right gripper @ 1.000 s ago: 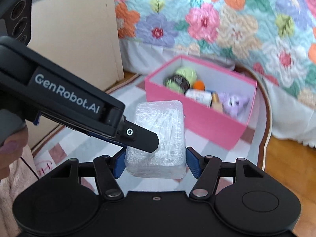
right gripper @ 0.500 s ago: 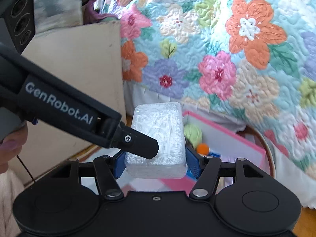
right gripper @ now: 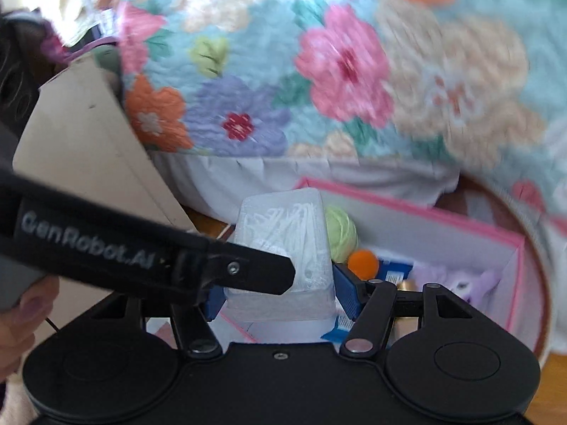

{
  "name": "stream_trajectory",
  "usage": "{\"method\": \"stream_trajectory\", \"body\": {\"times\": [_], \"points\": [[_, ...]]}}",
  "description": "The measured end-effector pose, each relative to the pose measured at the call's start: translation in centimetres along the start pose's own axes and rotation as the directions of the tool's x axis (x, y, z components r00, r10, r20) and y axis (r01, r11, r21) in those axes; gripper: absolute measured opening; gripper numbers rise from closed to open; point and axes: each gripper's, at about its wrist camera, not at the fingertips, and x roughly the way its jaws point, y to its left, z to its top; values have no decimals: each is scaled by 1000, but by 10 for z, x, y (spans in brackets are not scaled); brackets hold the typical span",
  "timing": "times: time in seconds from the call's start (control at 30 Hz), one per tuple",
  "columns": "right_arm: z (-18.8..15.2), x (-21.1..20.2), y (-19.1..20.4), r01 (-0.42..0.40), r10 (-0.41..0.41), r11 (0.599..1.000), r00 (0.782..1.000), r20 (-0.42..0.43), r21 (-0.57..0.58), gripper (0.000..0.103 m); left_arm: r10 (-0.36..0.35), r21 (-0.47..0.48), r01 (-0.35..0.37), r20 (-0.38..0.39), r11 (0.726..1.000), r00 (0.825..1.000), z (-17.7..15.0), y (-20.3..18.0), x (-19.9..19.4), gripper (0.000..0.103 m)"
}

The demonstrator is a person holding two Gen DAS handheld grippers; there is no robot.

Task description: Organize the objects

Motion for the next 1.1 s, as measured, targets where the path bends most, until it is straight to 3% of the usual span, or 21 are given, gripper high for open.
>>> {"method": "stream_trajectory", "body": {"times": [0.23, 0.3, 0.53, 0.7, 0.83, 0.97, 1.1], "points": [[-6, 56, -27, -43, 48, 998, 981, -188, 35, 67, 30, -96, -41, -113, 995, 993, -5, 23, 59, 46], [-7, 69, -29, -60, 65, 998, 972, -225, 27, 67, 34, -141, -50, -117, 989, 993, -8, 34, 68, 46], [-9, 99, -36, -135, 126, 991, 945, -303, -10, 67, 13, -154, -29, -104, 988, 995, -16, 59, 83, 43], [-8, 108, -30, -153, 108, 983, 927, -359, -99, 67, 13, -155, -32, -118, 987, 993, -17, 65, 87, 39], [-5, 122, -27, -116, 37, 980, 906, -421, -163, 66, 36, -161, -55, -121, 985, 992, -15, 68, 96, 39], [-5, 134, -33, -73, 1, 986, 899, -437, -148, 66, 30, -190, -50, -108, 981, 994, -16, 70, 104, 39], [-7, 133, -28, -49, -26, 985, 908, -418, -167, 66, 32, -198, -50, -97, 979, 995, -20, 71, 105, 39]]}}
